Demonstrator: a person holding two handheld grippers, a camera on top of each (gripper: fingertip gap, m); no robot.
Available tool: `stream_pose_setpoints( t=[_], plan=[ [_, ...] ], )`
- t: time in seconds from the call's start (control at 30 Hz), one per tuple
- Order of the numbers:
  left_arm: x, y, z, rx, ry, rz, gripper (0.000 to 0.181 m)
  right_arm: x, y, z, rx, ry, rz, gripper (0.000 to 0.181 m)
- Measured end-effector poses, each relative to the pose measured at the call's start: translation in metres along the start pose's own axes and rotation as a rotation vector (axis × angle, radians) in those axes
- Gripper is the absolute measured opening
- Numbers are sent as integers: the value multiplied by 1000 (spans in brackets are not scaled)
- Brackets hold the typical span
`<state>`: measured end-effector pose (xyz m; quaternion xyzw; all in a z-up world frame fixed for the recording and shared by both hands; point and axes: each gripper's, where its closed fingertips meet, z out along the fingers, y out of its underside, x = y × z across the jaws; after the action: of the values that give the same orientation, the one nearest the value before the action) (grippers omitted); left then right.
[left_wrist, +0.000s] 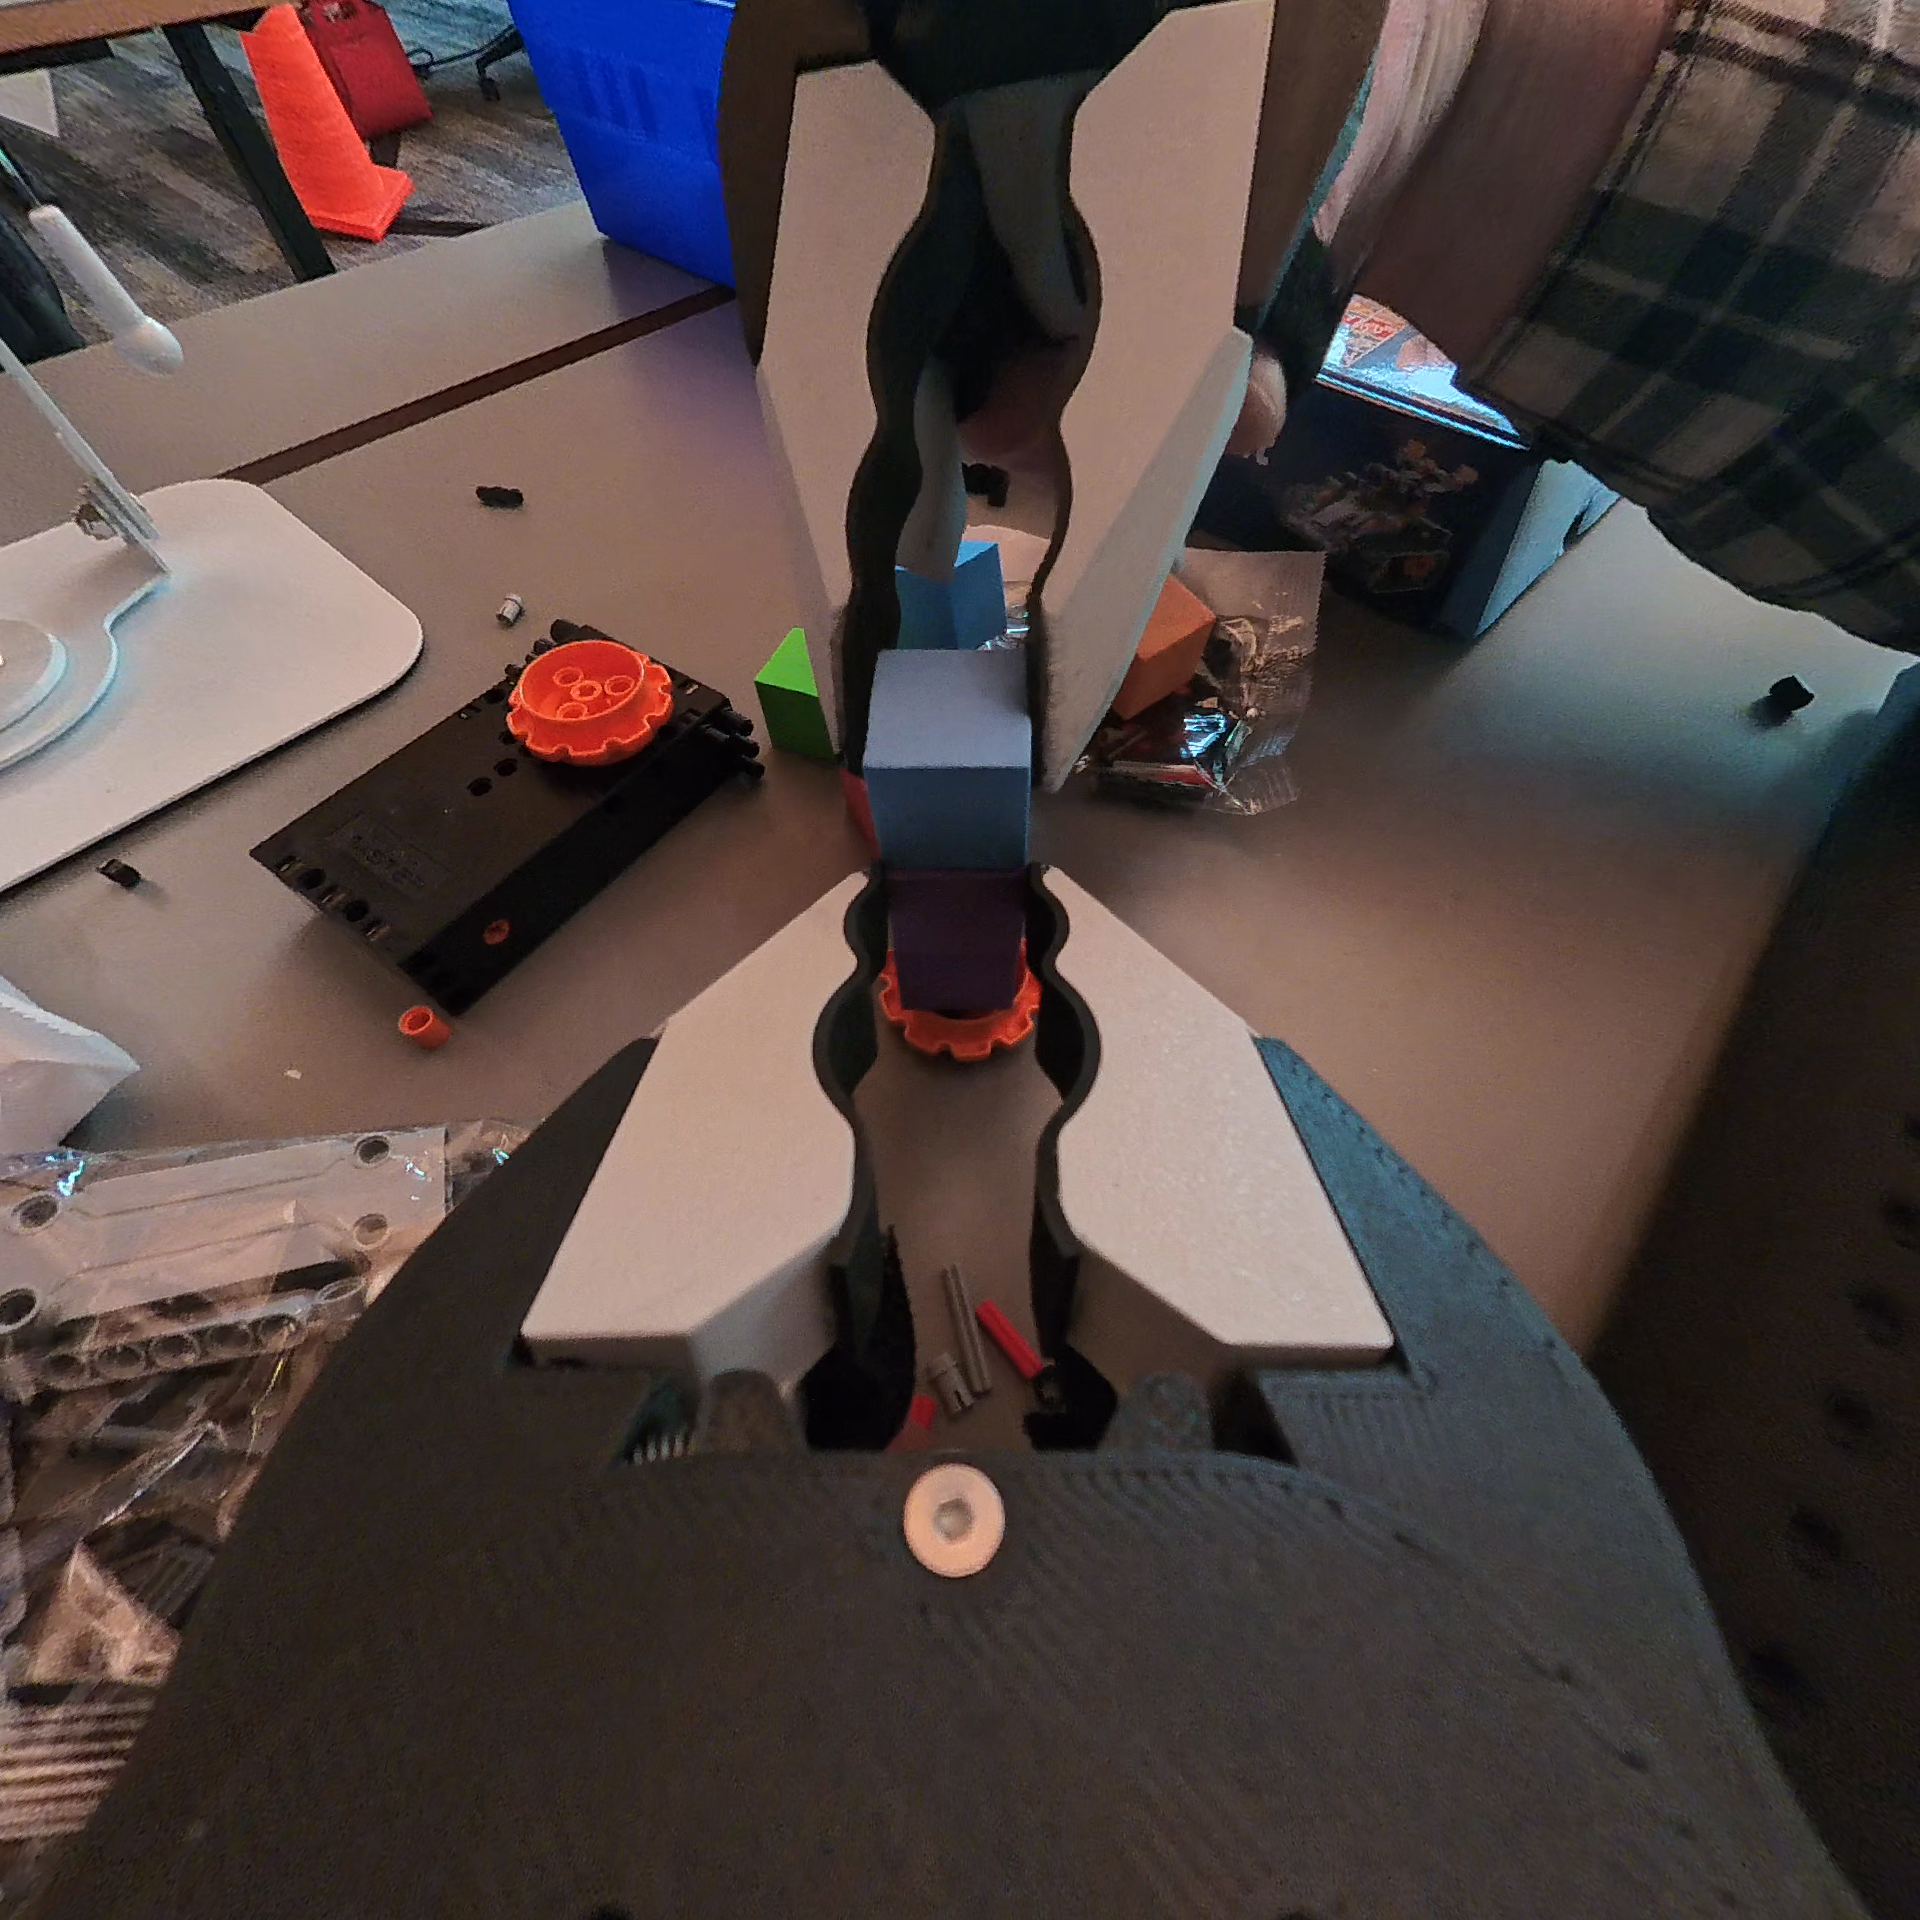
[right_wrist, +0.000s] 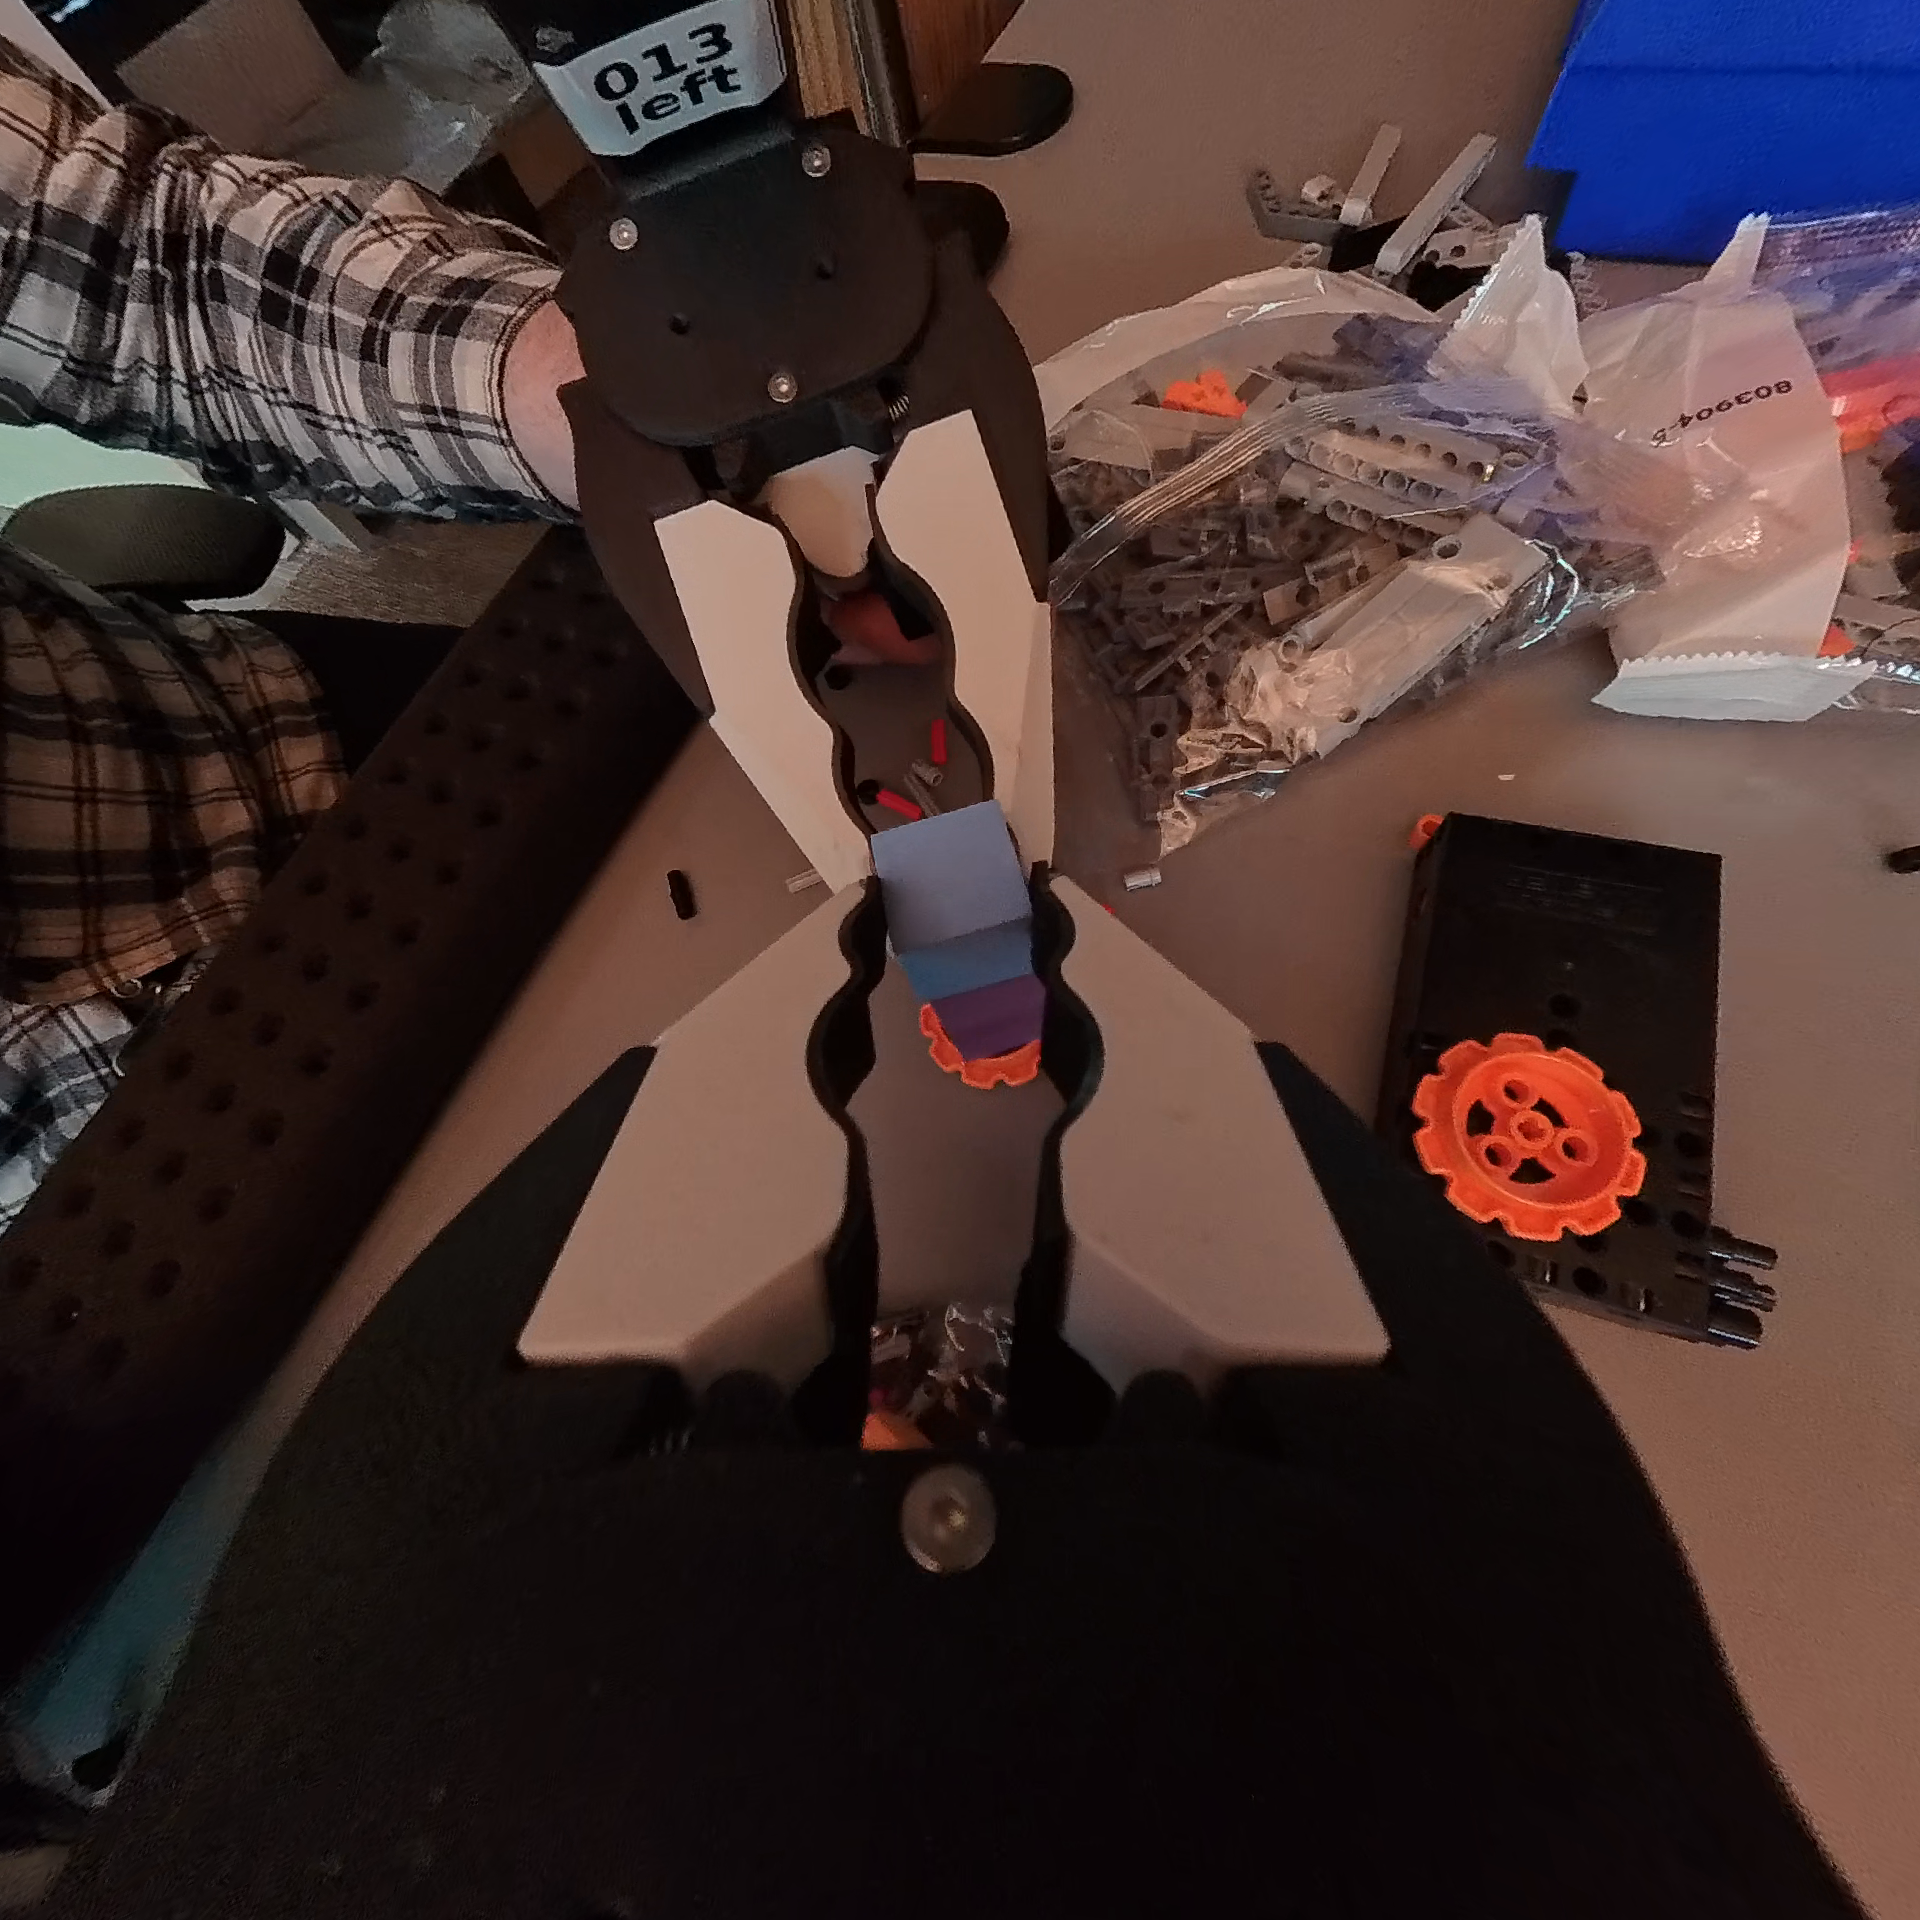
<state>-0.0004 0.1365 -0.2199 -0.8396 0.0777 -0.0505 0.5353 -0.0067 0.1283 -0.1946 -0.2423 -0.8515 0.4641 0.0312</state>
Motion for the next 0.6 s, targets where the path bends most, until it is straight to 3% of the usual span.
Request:
stream_pose_setpoints(
  t=[0.13,0.4,0.5,0.6],
  plan=[
    [1,0,0,1,5,1,24,0,0,0,5,2,8,28],
    [2,-3,-2,17,10,0,35,-3,-13,-17,49,37,30,53],
    [2,-5,-3,26,3,3,38,-6,-12,-35,20,120,35,50],
    [3,-6,-2,29,0,15,40,-13,-8,-33,-29,146,6,50]
  ],
)
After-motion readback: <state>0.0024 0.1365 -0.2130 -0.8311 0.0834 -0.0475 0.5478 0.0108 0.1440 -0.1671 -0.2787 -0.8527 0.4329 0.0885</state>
